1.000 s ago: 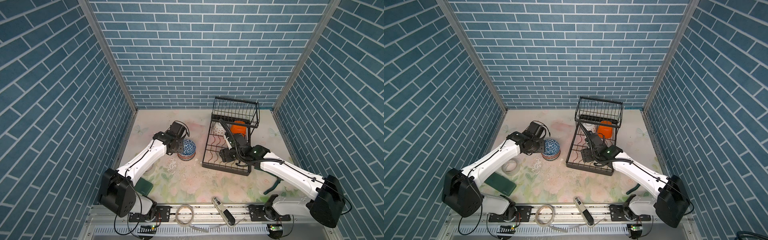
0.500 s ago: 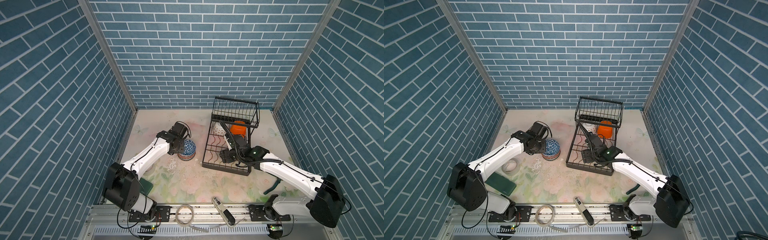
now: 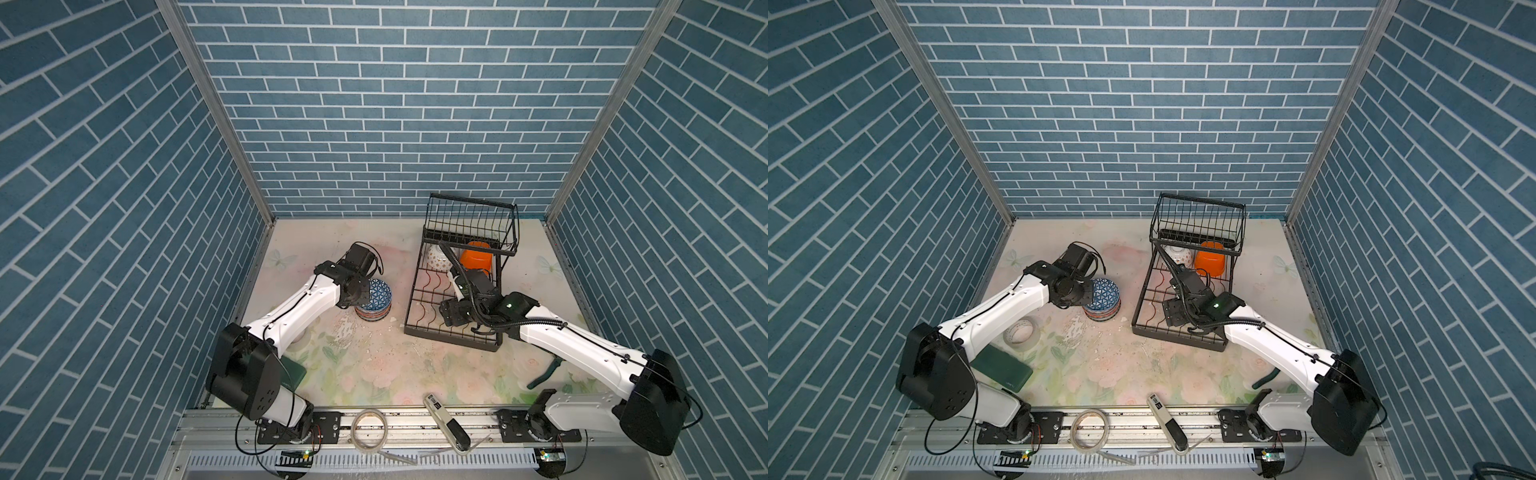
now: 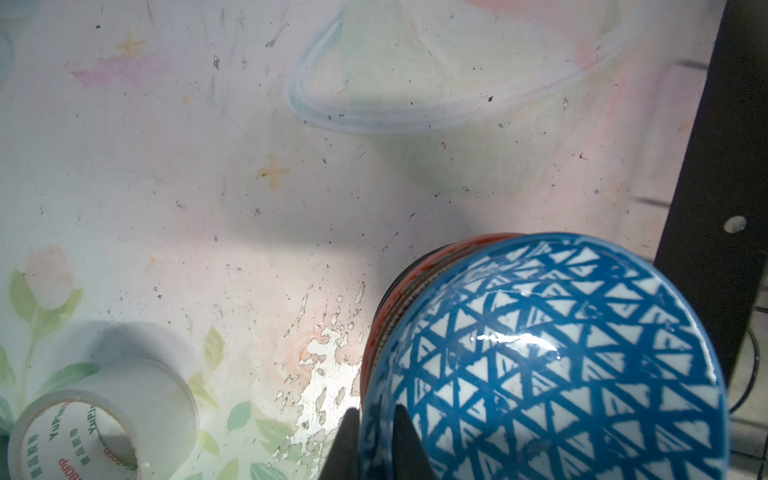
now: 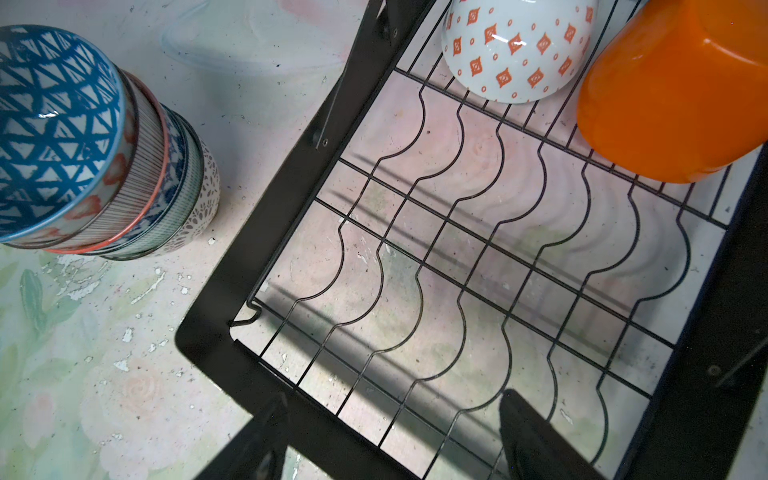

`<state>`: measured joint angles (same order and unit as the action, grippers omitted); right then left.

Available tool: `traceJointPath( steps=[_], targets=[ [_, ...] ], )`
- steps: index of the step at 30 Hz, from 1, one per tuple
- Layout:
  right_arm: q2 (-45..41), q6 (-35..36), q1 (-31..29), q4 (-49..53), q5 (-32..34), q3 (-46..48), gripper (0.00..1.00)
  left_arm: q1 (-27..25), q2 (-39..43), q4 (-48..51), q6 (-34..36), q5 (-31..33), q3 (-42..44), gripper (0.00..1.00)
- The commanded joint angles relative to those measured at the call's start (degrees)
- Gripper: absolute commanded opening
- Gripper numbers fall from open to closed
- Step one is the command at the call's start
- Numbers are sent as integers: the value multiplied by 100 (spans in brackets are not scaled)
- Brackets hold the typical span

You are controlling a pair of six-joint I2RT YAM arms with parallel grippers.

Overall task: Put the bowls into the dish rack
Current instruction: 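Lower the left gripper onto the blue-triangle bowl rim and grasp it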

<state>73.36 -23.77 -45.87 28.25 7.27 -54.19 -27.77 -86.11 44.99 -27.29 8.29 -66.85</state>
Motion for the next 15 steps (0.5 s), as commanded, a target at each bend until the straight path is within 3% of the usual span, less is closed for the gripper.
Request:
traceJointPath(
  steps=[1, 15],
  targets=[
    [3, -154, -28, -20, 47, 120, 80, -14, -25, 124, 102, 4, -169, 14],
    [48, -14, -28, 103, 64, -83, 80, -12, -60, 117, 156, -169, -274, 3]
  ],
)
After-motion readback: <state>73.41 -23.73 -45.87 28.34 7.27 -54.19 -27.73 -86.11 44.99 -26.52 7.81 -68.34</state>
